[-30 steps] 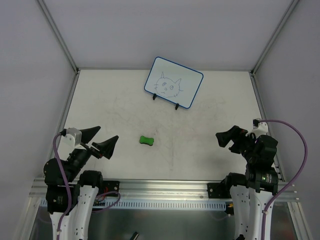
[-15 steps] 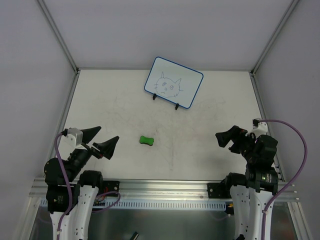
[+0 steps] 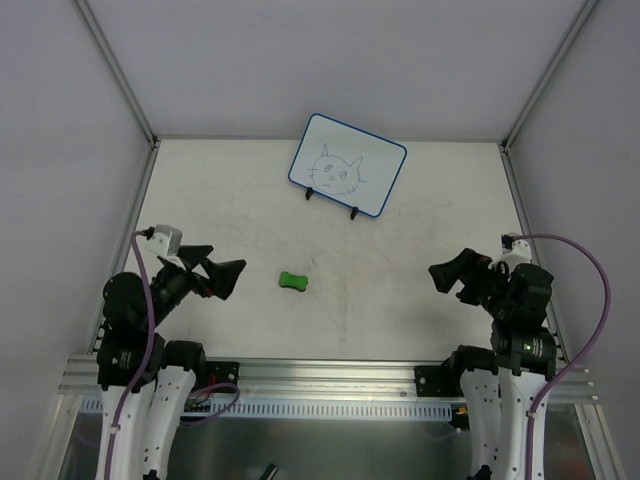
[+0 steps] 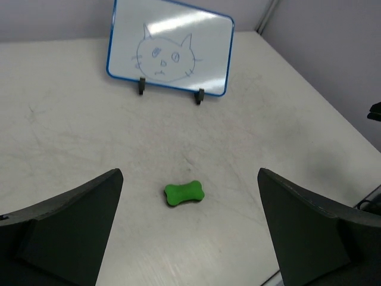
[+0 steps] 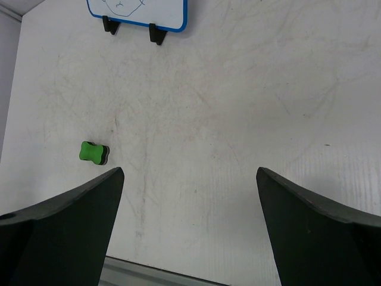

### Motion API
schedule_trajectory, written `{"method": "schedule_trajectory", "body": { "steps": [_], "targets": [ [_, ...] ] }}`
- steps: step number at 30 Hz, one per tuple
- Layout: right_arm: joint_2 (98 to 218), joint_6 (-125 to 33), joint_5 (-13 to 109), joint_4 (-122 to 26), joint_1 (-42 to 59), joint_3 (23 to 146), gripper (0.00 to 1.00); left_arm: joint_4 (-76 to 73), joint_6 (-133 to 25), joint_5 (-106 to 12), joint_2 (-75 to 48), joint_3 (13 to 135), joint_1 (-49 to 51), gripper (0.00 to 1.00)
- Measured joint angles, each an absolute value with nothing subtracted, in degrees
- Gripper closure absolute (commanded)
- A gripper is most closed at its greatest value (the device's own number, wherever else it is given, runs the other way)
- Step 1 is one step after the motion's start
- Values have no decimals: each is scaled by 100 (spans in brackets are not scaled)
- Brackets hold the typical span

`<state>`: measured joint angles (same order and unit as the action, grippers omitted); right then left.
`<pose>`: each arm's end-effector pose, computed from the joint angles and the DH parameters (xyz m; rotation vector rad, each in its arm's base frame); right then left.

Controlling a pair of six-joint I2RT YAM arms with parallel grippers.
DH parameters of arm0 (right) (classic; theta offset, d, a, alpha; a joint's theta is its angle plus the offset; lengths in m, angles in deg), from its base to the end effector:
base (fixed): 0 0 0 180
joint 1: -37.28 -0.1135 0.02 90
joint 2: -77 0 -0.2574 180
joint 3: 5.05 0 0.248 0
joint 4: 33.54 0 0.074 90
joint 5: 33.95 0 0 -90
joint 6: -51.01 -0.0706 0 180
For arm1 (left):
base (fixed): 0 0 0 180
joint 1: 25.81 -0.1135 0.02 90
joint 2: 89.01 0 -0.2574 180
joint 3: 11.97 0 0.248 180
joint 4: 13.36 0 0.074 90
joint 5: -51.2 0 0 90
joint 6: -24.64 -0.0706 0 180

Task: Erase the whiteboard

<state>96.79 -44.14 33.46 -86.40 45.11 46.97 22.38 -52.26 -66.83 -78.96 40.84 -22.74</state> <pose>0.1204 0.0108 0.2839 -0.0462 1.9168 0.3485 0.0820 -0.0376 0.3435 0.2777 1.4634 -0.5822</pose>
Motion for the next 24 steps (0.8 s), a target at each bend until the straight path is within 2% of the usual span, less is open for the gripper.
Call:
{"method": "schedule_trajectory", "body": {
  "steps": [5, 10, 19, 24],
  "targets": [
    [10109, -4372, 3151, -8635, 4511, 4699, 1, 2275, -4959, -6733, -6342, 4154, -2274, 1],
    [10605, -4340, 3077, -8624, 4511, 4774, 1, 2374, -4686, -6694, -5326, 4300, -2206, 1],
    [11150, -4464, 2802, -8045, 4511, 4837, 1, 2409, -4408, -5682, -4356, 4396, -1028, 1],
    [11311, -4934, 2391, -6731, 4511, 4664, 1, 2415, -4185, -5050, -3875, 4399, -691, 1]
  ]
}}
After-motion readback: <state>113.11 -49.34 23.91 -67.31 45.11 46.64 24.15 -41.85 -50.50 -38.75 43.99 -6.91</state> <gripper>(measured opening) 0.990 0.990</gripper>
